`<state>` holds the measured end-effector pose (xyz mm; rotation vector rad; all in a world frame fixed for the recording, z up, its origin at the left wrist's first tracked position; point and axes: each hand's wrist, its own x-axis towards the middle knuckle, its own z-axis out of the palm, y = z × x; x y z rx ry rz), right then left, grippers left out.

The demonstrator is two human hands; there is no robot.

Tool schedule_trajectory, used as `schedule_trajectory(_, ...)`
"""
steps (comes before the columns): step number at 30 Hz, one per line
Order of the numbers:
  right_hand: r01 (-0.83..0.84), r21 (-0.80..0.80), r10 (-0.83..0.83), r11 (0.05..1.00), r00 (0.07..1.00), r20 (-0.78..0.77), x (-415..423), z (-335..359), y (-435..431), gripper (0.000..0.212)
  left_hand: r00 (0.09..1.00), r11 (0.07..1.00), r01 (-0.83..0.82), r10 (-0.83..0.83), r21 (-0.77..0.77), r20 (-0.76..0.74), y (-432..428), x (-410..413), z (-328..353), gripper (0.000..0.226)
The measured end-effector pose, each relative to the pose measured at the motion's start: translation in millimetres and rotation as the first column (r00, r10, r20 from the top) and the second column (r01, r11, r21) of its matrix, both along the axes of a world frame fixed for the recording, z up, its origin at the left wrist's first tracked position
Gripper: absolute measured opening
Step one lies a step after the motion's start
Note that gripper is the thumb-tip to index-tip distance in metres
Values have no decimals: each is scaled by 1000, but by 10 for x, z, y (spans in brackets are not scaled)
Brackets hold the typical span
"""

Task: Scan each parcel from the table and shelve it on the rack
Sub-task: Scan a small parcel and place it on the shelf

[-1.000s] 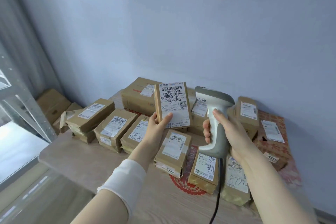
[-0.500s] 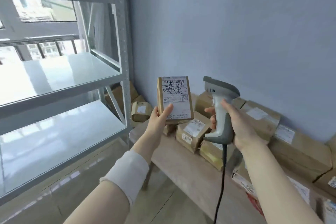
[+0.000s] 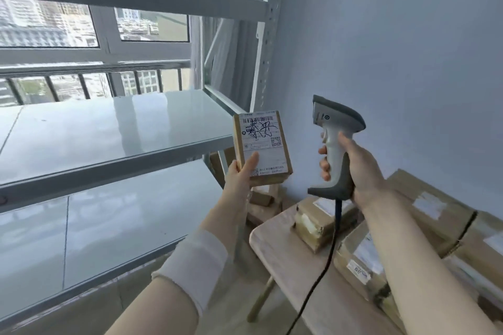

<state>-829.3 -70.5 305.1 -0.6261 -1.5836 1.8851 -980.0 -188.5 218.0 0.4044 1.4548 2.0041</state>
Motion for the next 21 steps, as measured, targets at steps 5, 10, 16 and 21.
schedule_trajectory(5, -117, -55, 116, 992, 993, -23, -712, -1, 353, 33, 999, 998, -50, 51, -27, 15, 206, -598, 70, 41)
schedule_trajectory(10, -153, -136, 149, 979, 988, -35, -1438, -36, 574, 33, 991, 987, -131, 133, -92, 8, 301, -1236, 56, 47)
schedule_trajectory(16, -181, -102, 181, 978, 983, -8, -2273, -55, 729, 31, 987, 977, -152, 157, -147, 20, 402, -2058, 56, 45)
schedule_trajectory(21, -181, -84, 183, 980, 983, 15, -2910, 36, 798, 35, 976, 954, -199, 214, -223, 44, 516, -2800, -69, 90)
